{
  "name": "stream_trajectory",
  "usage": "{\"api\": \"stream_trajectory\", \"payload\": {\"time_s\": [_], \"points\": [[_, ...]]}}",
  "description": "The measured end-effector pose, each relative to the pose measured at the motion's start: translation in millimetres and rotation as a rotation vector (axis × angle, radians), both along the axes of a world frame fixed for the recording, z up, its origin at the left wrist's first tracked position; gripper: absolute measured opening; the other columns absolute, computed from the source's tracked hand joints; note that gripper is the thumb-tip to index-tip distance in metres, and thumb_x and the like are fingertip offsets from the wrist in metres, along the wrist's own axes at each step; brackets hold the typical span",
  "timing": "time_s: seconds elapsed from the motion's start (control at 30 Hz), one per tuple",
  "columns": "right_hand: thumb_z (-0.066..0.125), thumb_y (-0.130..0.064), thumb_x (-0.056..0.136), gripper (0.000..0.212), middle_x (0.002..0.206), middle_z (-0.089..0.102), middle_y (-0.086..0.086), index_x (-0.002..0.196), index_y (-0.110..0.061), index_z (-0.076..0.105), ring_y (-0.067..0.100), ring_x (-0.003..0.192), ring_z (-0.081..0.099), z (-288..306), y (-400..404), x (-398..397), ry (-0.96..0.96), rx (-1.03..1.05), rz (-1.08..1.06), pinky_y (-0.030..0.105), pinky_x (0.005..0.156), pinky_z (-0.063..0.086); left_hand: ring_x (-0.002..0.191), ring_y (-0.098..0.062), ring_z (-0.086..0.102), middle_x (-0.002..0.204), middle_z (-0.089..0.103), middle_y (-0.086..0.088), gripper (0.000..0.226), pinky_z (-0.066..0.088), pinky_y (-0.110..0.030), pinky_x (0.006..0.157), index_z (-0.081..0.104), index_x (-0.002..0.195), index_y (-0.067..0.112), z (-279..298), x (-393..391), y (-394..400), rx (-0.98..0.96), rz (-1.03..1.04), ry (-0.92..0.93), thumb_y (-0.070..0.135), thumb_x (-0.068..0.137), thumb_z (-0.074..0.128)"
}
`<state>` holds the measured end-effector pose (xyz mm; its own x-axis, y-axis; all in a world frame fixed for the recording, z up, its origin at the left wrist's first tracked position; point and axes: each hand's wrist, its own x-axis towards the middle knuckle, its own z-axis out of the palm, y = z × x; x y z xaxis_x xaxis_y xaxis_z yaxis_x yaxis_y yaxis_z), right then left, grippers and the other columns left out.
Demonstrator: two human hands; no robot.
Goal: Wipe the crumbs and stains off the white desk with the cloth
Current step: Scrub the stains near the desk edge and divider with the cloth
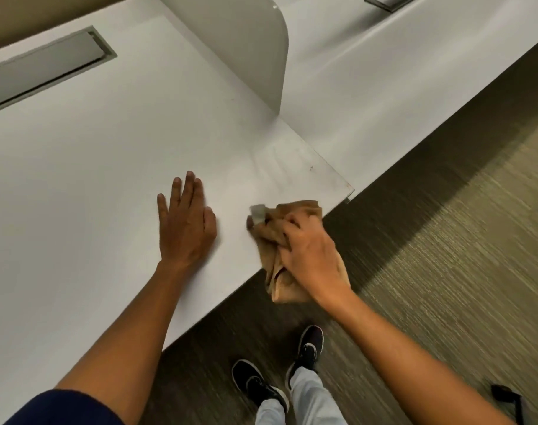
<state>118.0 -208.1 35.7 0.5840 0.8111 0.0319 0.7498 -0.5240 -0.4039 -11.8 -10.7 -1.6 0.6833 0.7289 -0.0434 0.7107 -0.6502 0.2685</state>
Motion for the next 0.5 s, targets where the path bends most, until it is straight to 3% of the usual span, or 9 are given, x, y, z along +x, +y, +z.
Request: {"api": "stream_trajectory", "payload": {"time_s": [0.13,0.3,0.5], "points": [[0.060,-0.022,0.094,0.025,0.122,0.057,0.006,0.114,-0.010,0.066,0.026,0.110,0.050,4.3,5.4,71.4,-0.021,-0.003,-0.236,0.041,0.088,0.050,0.155,-0.028,0.015,0.167,0.019,-0.009,0.068,0.011,-0.058,0.123,0.024,0.156,0.007,-1.4,0.2,-1.3,0.020,0.008,0.009,0.028,0.092,0.025],[0.063,-0.021,0.092,0.022,0.120,0.058,0.006,0.111,-0.011,0.069,0.024,0.105,0.051,4.7,13.8,64.8,0.038,0.037,-0.329,0.036,0.086,0.049,0.155,-0.028,0.013,0.168,0.017,-0.007,0.067,0.011,-0.058,0.123,0.023,0.157,0.008,-2.9,0.3,-1.4,0.019,0.020,0.001,0.028,0.092,0.025],[0.070,-0.017,0.083,0.028,0.116,0.060,0.001,0.111,-0.017,0.068,0.019,0.097,0.053,-9.1,-3.1,-29.2,0.133,0.107,-0.065,0.035,0.078,0.054,0.156,-0.026,0.009,0.169,0.013,-0.006,0.068,0.008,-0.057,0.123,0.020,0.158,0.010,-2.3,-1.8,-2.5,0.003,0.027,0.004,0.029,0.093,0.024]]}}
